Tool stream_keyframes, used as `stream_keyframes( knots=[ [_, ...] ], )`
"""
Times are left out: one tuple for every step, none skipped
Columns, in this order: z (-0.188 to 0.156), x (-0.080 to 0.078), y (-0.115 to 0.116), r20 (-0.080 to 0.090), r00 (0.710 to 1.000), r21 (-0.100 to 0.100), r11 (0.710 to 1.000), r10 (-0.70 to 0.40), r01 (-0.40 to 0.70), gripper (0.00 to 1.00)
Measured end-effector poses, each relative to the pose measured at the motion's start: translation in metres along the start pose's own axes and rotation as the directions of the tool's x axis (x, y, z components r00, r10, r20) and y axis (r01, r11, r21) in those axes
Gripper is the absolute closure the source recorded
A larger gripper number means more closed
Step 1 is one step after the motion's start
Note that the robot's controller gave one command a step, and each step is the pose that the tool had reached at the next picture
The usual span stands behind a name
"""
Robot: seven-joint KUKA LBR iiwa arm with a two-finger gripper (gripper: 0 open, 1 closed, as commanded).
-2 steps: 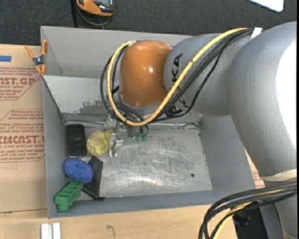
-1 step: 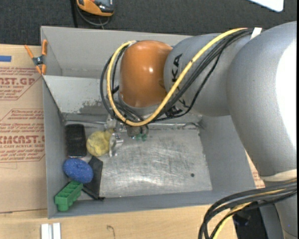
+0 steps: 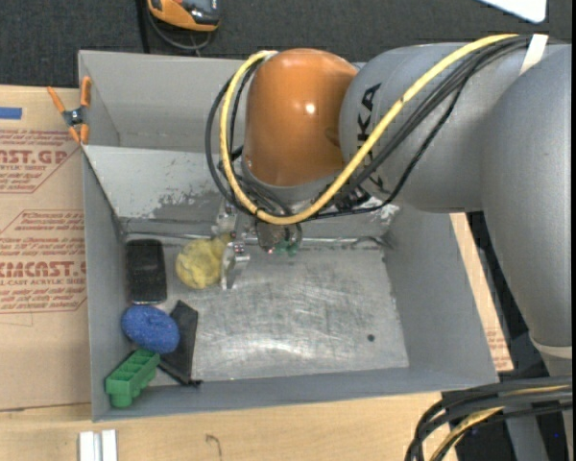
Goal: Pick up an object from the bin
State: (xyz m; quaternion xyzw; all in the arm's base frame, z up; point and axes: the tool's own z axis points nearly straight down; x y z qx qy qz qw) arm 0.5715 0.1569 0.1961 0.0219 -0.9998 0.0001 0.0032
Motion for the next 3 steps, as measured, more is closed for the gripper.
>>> stream_keyframes(
  knots=[
    [0.017,-0.012,0.007,0.02,0.986,0.001,0.986,-0.167,0.167,1.0],
    [0.003,-0.004,0.011,-0.007,0.936,0.0,0.936,-0.352,0.352,1.0],
    [-0.067,-0.008,0.016,0.01,0.972,0.0,0.972,-0.236,0.236,1.0]
  ],
)
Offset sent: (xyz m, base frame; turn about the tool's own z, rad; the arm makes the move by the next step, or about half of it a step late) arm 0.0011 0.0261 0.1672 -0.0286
